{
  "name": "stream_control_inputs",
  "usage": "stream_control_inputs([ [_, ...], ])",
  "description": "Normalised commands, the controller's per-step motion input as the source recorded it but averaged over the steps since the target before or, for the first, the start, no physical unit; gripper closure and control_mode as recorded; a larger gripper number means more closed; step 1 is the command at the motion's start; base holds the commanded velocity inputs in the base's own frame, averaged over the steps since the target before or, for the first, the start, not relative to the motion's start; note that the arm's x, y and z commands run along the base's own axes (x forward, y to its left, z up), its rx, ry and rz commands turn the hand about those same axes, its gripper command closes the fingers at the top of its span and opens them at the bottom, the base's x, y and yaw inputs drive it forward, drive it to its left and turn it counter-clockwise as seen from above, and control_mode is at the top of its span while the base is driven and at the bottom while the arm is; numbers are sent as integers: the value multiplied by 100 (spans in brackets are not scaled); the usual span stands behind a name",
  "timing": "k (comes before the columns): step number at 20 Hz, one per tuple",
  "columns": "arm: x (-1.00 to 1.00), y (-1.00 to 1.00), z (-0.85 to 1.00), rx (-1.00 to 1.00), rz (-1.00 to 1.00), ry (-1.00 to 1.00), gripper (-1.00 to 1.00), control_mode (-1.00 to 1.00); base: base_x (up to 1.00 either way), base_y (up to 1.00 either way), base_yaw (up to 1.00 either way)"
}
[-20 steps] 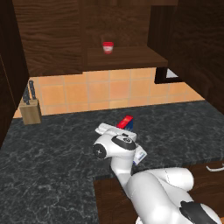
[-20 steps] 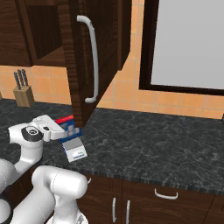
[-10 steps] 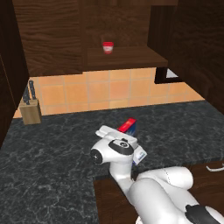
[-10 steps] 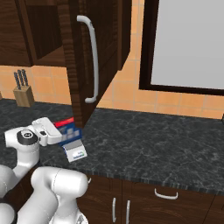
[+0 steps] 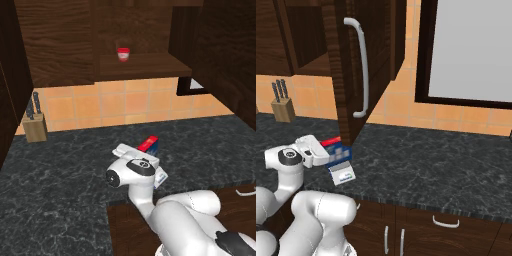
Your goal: Pick the boxed food and place it on the digital scale for weighing, and close the cabinet.
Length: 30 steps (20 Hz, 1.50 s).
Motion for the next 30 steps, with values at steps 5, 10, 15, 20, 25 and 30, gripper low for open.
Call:
stream_control_inputs([
  [5, 0, 0, -18, 0, 0, 0, -100, -100, 0, 0, 0],
  [10, 3, 0, -3, 0, -2, -2, -100, -100, 0, 0, 0],
  [15, -2, 1, 13, 0, -1, -4, -100, -100, 0, 0, 0],
  [20, -9, 8, 38, 0, 0, -11, -100, -100, 0, 0, 0],
  [25, -52, 4, 48, -2, 0, -34, -100, -100, 0, 0, 0],
  [30, -62, 8, 74, -1, 0, -36, -100, -100, 0, 0, 0],
])
